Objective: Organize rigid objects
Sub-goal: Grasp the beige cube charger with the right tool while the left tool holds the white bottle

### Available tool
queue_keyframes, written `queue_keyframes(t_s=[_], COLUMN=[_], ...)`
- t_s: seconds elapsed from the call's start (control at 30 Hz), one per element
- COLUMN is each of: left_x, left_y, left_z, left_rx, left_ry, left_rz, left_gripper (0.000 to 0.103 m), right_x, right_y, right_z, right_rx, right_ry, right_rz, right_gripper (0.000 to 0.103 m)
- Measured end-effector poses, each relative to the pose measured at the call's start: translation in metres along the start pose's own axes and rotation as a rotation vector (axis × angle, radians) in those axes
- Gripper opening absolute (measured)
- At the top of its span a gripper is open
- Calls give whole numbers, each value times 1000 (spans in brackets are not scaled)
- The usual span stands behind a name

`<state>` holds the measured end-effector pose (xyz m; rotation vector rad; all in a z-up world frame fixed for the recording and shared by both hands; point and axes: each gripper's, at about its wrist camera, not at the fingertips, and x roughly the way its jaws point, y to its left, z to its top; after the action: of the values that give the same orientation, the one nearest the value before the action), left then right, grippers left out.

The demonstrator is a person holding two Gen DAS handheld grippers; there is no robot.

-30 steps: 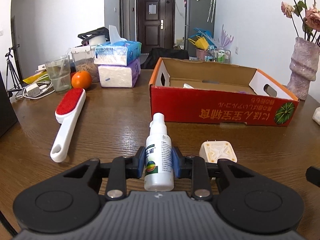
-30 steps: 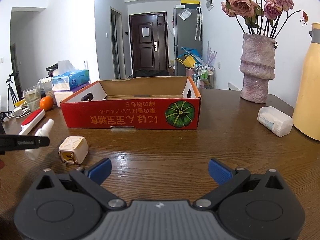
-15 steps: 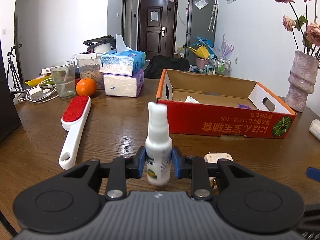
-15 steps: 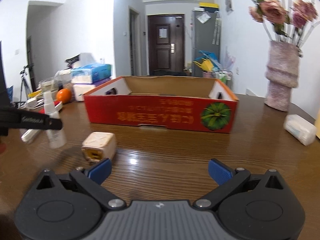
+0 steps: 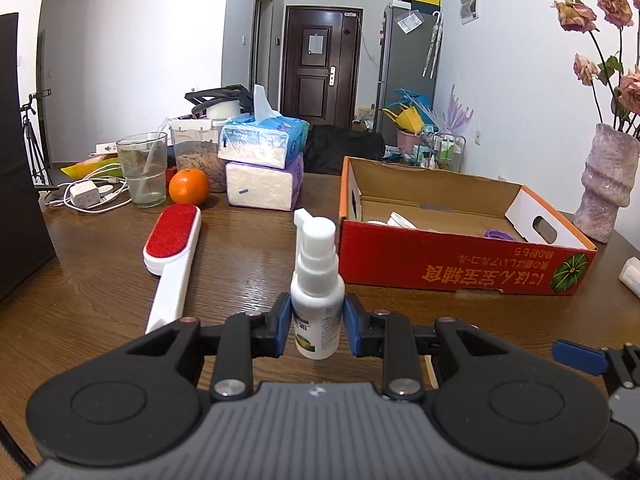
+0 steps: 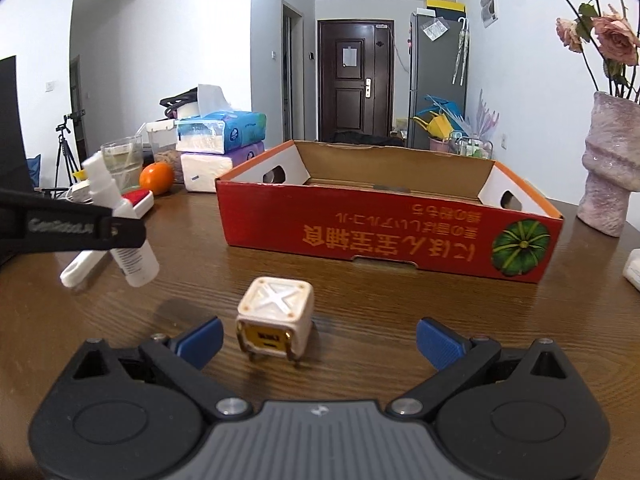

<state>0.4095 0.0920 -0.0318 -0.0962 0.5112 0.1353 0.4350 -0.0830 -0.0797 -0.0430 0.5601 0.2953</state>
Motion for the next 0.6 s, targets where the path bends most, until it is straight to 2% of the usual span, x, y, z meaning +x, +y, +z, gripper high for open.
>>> queue_keyframes(t_s=[0.2,0.4,0.47,0.53,0.57,0.6], left_x=[-2,-3,-4,-4,-4,-4], left_y=[9,14,14,15,14,15], left_z=[2,4,4,4,4,4], left_rx=[-3,-6,-4,-3,-2,-3], left_ry=[-8,-15,-19,-20,-20,-19], left_rz=[7,9,10,9,11,11], left_gripper=[28,28,28,28,28,28], right_x=[16,24,26,28,29,29], right_y=[9,14,16,18,19,19], right_z=[6,9,10,10,10,11], right_rx=[13,19,18,17,19,21], right_ry=[30,46,50,54,58,61], right_rz=[-29,-49,-56,-56,-52,-49], right_gripper=[100,93,88,77,75,66])
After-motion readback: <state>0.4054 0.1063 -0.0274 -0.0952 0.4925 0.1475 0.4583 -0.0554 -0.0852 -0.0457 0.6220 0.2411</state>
